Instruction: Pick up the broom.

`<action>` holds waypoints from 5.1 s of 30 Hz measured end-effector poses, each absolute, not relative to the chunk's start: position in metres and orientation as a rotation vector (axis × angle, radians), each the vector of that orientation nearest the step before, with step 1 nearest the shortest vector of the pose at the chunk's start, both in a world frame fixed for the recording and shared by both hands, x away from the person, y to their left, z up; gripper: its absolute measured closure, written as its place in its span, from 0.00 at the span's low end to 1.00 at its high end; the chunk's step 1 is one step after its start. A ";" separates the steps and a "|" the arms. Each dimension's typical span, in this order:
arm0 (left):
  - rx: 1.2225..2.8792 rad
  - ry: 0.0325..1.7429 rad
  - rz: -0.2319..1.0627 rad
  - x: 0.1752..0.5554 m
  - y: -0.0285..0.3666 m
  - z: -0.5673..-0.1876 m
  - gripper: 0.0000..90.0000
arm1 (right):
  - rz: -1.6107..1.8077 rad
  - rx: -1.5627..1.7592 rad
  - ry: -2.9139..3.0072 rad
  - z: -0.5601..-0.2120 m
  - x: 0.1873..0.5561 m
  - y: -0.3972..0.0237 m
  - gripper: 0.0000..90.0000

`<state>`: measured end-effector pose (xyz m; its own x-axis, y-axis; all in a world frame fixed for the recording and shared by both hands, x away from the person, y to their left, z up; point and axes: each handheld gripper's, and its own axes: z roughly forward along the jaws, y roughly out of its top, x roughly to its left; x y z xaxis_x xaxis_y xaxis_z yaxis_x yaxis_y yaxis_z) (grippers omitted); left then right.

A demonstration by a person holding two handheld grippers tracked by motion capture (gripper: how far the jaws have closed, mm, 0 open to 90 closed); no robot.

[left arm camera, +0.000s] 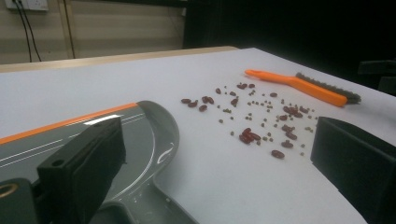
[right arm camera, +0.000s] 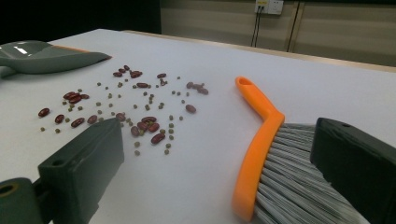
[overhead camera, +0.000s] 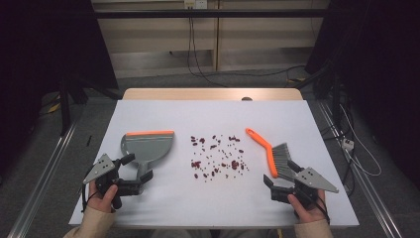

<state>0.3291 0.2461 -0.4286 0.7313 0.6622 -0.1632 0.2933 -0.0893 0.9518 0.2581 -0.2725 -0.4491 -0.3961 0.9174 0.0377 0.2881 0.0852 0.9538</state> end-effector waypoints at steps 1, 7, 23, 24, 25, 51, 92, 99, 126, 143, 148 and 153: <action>1.680 0.771 0.365 0.329 0.246 -0.429 0.03 | 1.325 1.189 1.760 -0.449 0.258 -0.273 0.03; 1.684 0.767 0.371 0.330 0.247 -0.428 0.03 | 1.319 1.185 1.764 -0.447 0.259 -0.272 0.03; 1.683 0.768 0.369 0.332 0.247 -0.428 0.03 | 1.242 1.258 1.760 -0.435 0.285 -0.277 0.04; 1.681 0.769 0.369 0.332 0.247 -0.428 0.03 | 1.228 1.277 1.756 -0.434 0.290 -0.280 0.04; 1.682 0.770 0.369 0.332 0.247 -0.428 0.03 | 1.214 1.292 1.748 -0.434 0.292 -0.281 0.04; 1.687 0.775 0.355 0.332 0.248 -0.430 0.03 | 1.139 1.372 1.845 -0.431 0.357 -0.277 0.12; 1.706 0.787 0.330 0.334 0.248 -0.433 0.03 | 0.928 1.630 2.089 -0.457 0.407 -0.284 0.76; 1.698 0.795 0.332 0.333 0.250 -0.433 0.03 | 0.869 1.639 2.166 -0.450 0.398 -0.287 0.77; 1.711 0.780 0.341 0.332 0.246 -0.431 0.03 | 0.850 1.659 2.167 -0.453 0.400 -0.284 0.76; 1.700 0.789 0.339 0.332 0.246 -0.432 0.03 | 0.870 1.629 2.154 -0.453 0.398 -0.285 0.77; 1.699 0.794 0.335 0.333 0.246 -0.432 0.03 | 0.866 1.614 2.155 -0.452 0.398 -0.284 0.78; 1.709 0.789 0.341 0.333 0.247 -0.432 0.03 | 0.913 1.601 2.125 -0.450 0.398 -0.285 0.80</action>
<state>0.3328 0.2473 -0.4322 0.7302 0.6602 -0.1759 0.3242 -0.1081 0.9398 0.3978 -0.2848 -0.4503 -0.3160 0.9416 0.1159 0.7324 0.1645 0.6607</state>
